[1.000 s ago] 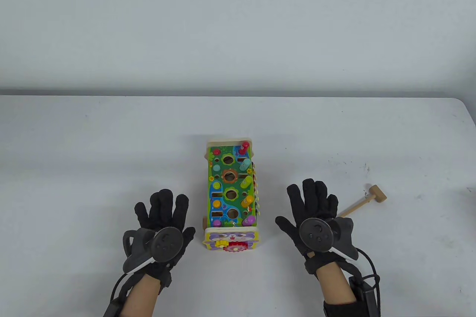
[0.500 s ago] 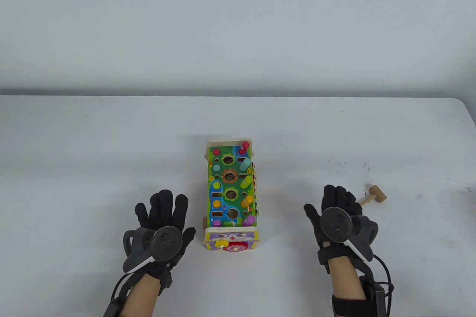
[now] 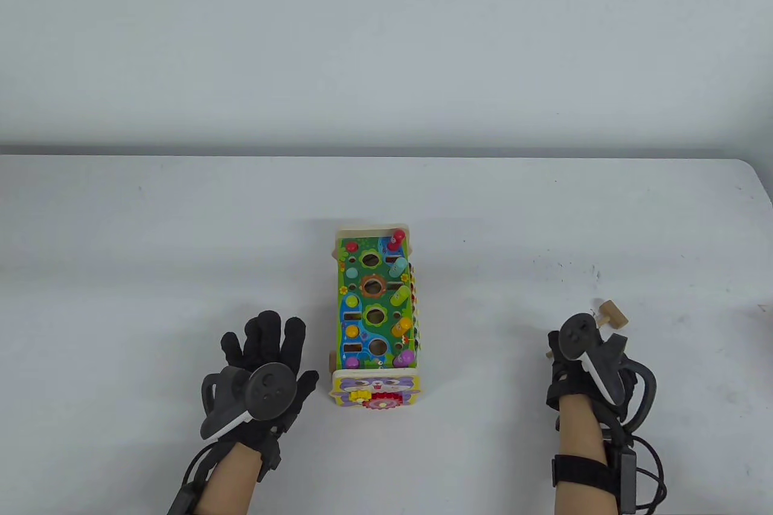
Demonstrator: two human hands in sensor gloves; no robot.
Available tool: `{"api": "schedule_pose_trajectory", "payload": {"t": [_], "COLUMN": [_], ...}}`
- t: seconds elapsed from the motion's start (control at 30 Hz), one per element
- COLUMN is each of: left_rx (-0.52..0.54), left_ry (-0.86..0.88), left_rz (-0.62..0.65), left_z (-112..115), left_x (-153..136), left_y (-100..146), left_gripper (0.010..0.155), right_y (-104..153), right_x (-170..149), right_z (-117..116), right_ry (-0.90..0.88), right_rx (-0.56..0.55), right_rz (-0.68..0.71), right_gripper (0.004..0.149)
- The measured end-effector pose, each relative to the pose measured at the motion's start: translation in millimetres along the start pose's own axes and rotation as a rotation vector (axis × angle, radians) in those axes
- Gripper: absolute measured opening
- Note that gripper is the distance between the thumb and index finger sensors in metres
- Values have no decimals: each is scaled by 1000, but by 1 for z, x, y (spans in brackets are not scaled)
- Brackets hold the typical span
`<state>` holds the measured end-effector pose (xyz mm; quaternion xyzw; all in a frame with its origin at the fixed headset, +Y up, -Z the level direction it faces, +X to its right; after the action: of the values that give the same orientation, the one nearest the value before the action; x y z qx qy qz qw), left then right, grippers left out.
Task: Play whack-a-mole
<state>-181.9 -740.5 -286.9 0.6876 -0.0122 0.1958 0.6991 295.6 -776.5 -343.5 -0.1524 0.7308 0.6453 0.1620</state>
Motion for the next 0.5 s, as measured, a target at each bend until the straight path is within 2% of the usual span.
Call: {"api": "schedule_pose_trajectory", "payload": {"t": [0.1, 0.27, 0.5], "left_rx": [5, 2, 1], "left_ry": [5, 10, 9], "left_rz": [-7, -7, -7], "left_z": [-1, -1, 0], "left_x": [-1, -1, -1], "left_y": [0, -1, -1], "left_gripper": [83, 83, 83], "right_y": [-2, -2, -1], "right_x": [5, 5, 7], "right_z": [-3, -4, -4], "right_ry": [56, 47, 68], "right_rx": [25, 51, 50], "right_rz": [-25, -34, -50], "right_gripper": [70, 57, 49]}}
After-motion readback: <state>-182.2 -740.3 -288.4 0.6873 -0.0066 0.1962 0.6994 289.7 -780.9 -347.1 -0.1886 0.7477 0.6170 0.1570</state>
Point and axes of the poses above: the tracker on the back of each hand, its own x axis roughly to the thumb side, its own y axis roughly from the fingertips to the wrist, z = x × y, the point moved 5 cm from there along -y, roughly from the wrist to the fingertips
